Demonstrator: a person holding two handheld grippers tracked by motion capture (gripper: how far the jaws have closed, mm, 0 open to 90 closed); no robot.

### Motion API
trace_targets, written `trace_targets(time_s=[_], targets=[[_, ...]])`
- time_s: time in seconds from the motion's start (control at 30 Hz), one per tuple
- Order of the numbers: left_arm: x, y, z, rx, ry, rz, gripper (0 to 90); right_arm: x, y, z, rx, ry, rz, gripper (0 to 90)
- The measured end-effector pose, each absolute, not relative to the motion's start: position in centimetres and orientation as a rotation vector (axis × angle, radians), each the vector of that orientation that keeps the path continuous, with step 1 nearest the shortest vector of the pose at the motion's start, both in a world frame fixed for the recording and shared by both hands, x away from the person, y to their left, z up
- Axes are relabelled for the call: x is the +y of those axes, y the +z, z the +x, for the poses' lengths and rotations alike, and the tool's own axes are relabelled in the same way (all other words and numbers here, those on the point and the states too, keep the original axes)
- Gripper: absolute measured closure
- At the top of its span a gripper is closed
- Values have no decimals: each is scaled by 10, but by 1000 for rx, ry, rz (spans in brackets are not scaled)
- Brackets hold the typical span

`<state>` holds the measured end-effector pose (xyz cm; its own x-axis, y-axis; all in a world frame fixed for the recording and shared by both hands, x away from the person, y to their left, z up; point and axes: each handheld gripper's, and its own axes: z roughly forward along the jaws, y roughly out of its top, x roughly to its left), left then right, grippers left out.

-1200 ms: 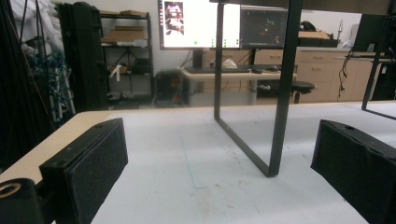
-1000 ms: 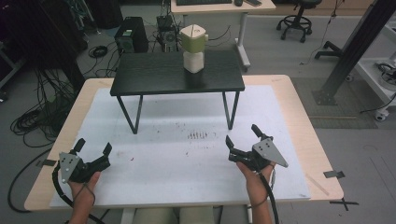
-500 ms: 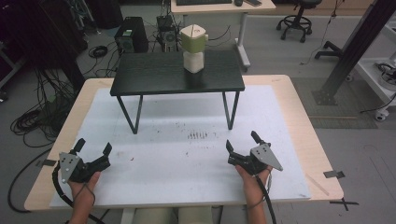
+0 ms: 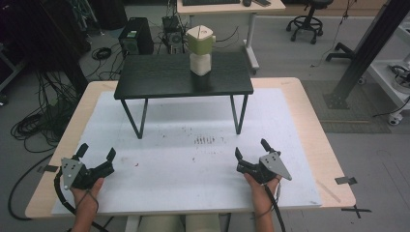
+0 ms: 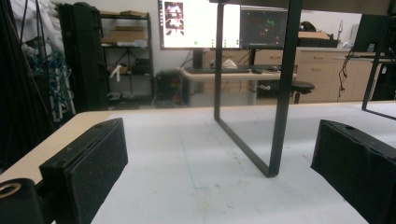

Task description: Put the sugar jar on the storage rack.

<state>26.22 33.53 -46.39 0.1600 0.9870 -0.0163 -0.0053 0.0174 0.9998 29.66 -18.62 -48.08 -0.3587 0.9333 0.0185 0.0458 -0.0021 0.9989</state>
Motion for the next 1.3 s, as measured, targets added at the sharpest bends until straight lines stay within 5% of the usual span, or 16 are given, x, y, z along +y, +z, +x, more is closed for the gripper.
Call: trace_targets(time_s=[1.3], targets=[[335,-464,262,1096,1083,1262,37,-184,-481,295,1485,1424,1067,42]])
